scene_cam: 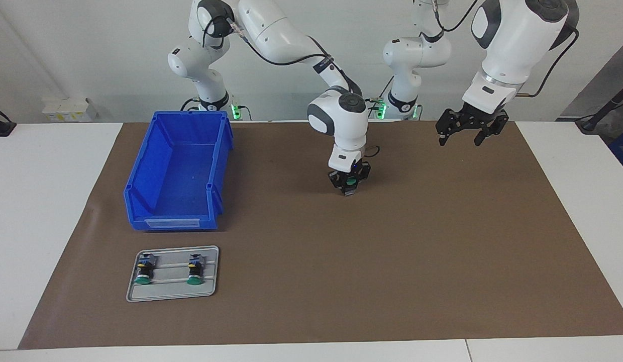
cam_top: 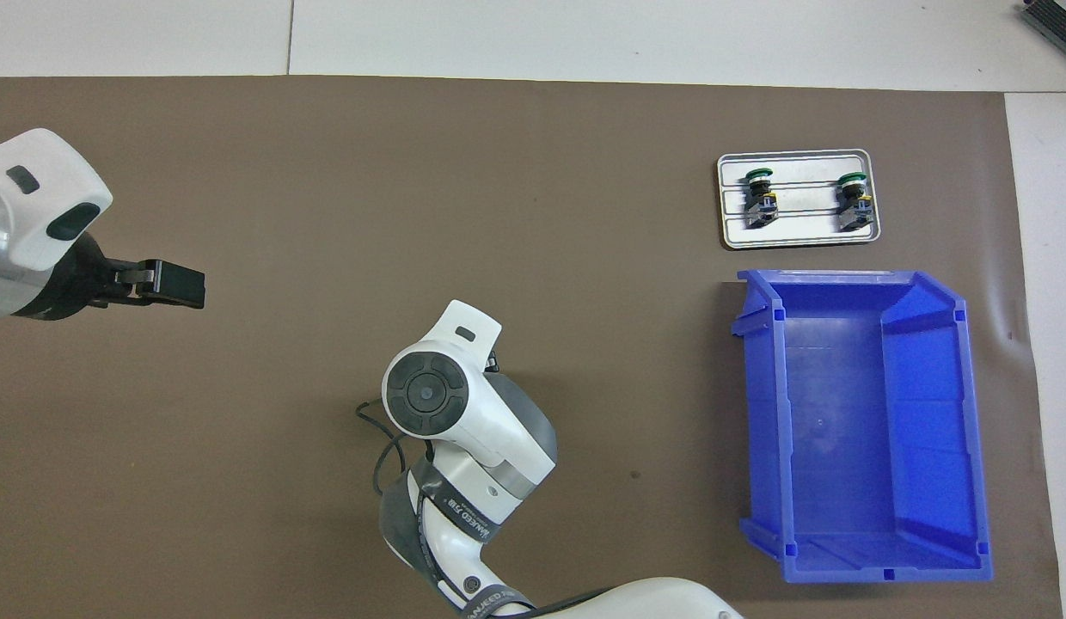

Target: Place and press button with both arms

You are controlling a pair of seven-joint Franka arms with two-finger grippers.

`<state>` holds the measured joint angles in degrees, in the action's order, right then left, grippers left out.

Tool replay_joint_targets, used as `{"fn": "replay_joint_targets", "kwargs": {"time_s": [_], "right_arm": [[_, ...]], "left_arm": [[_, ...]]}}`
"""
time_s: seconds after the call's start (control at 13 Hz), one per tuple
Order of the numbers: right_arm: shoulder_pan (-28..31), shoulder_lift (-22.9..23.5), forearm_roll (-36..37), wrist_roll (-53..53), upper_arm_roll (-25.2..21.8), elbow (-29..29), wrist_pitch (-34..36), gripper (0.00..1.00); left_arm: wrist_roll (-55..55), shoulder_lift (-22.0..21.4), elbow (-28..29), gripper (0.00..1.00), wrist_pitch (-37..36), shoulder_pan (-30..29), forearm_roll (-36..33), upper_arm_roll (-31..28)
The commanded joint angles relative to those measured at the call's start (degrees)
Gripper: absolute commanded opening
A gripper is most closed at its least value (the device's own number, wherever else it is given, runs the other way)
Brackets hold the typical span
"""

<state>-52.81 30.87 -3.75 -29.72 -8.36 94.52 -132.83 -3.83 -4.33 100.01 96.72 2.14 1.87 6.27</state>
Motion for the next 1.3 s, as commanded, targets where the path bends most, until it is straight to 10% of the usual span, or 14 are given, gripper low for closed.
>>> {"fn": "replay_joint_targets", "kwargs": {"time_s": [0.0, 0.77, 1.23], "right_arm": [[2.26, -6.06, 0.76, -1.57, -1.3, 0.23, 4.49, 0.0], [35.29, -20.41, 3.93, 21.85, -1.57, 1.19, 23.49, 0.0], [47.18, -26.73, 2.17, 34.64, -1.57, 21.98, 9.56, 0.0]], "left_arm": [[-0.12, -1.04, 0.71, 1.0, -0.04, -0.29, 0.68, -0.03], [-0.12, -1.04, 0.71, 1.0, -0.04, -0.29, 0.68, -0.03], [-0.12, -1.04, 0.71, 1.0, -0.04, -0.29, 0.68, -0.03]]}}
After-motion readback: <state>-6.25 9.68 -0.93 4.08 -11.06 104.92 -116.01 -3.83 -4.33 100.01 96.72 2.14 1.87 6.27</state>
